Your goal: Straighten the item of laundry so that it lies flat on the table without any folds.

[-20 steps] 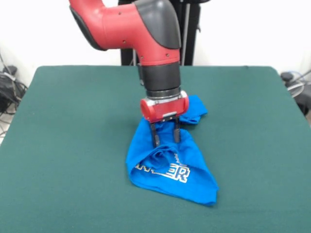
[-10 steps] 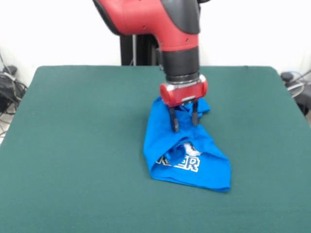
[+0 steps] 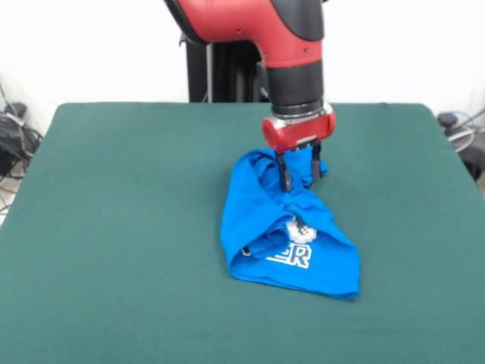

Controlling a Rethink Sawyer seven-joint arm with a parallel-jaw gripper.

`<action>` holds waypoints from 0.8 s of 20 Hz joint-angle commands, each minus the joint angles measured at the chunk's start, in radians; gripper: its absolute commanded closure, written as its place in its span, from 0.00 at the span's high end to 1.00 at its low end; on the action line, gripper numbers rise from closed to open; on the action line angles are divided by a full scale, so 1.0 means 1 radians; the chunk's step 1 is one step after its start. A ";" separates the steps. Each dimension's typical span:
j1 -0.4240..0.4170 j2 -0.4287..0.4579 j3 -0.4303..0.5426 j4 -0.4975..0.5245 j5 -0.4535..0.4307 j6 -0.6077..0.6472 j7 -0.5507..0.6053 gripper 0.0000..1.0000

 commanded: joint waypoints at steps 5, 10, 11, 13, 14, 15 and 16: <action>0.037 -0.072 -0.046 0.141 0.101 0.002 0.360 1.00; 0.000 0.090 -0.015 0.016 0.066 -0.046 0.301 1.00; 0.000 0.099 -0.015 0.000 0.065 -0.046 0.295 1.00; -0.009 0.117 -0.010 -0.015 0.058 -0.048 0.287 1.00; -0.013 0.124 -0.007 -0.022 0.056 -0.046 0.283 1.00; -0.014 0.124 -0.004 -0.022 0.056 -0.046 0.283 1.00; -0.015 0.124 -0.001 -0.020 0.054 -0.052 0.285 1.00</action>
